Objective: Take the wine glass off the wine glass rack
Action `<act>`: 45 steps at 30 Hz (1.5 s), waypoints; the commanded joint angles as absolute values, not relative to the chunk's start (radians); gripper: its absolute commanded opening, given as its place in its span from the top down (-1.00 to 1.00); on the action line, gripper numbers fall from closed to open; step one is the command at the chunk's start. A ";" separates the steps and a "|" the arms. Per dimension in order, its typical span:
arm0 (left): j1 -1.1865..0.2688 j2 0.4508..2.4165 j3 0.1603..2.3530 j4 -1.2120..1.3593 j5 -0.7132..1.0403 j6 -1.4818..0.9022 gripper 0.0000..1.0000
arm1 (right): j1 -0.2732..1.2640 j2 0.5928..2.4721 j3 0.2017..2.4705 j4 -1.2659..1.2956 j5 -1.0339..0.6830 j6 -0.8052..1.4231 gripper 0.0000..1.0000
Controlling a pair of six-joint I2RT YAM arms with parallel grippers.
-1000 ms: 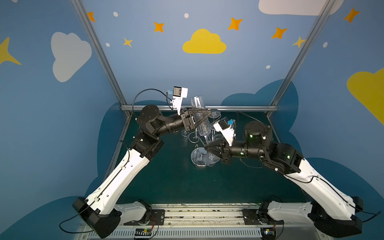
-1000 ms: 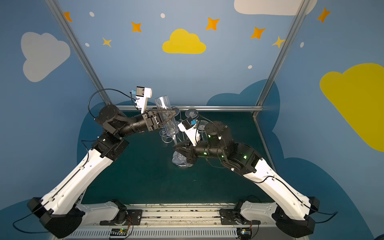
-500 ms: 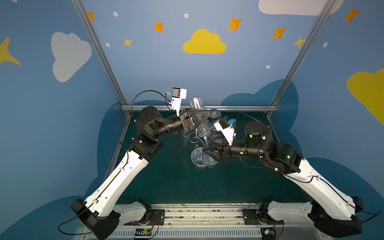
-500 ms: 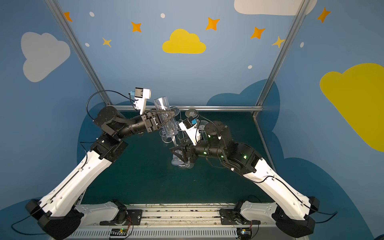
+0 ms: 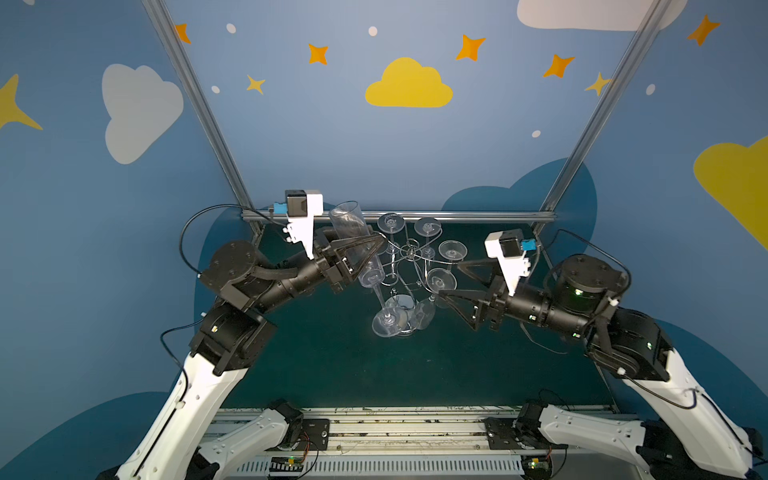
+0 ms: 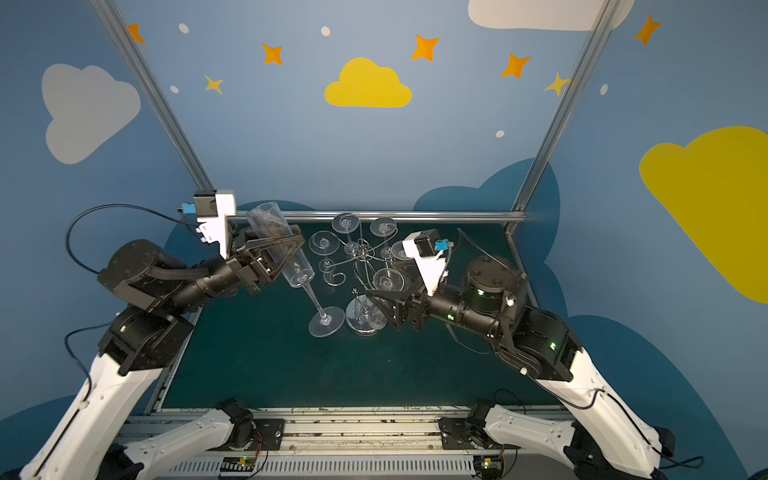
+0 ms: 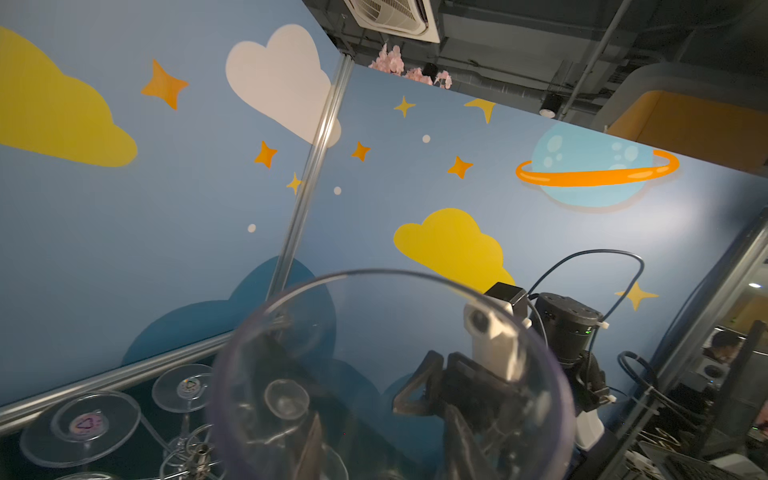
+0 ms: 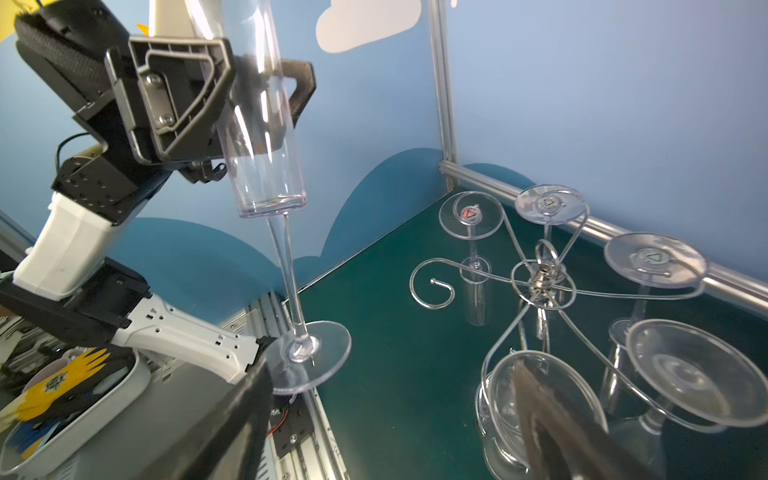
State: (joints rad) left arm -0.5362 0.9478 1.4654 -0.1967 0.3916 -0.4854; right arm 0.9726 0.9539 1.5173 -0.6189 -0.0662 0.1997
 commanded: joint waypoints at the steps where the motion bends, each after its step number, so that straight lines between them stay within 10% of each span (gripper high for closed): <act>1: -0.529 0.898 1.484 -0.328 0.242 -0.344 0.21 | 0.973 0.906 1.472 -0.610 0.036 0.180 -0.78; 20: -0.518 0.803 1.329 -0.299 -0.181 0.030 0.13 | 0.973 0.749 1.358 -0.677 0.229 0.193 -0.78; 45: -0.112 1.105 1.031 0.336 0.058 -0.072 0.18 | 0.972 0.533 1.079 -0.568 0.539 0.156 -0.78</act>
State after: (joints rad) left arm -0.1238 1.0637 1.0313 0.1417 0.0380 -0.0898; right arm 0.9722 0.5766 1.1160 -0.6388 0.4126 0.1703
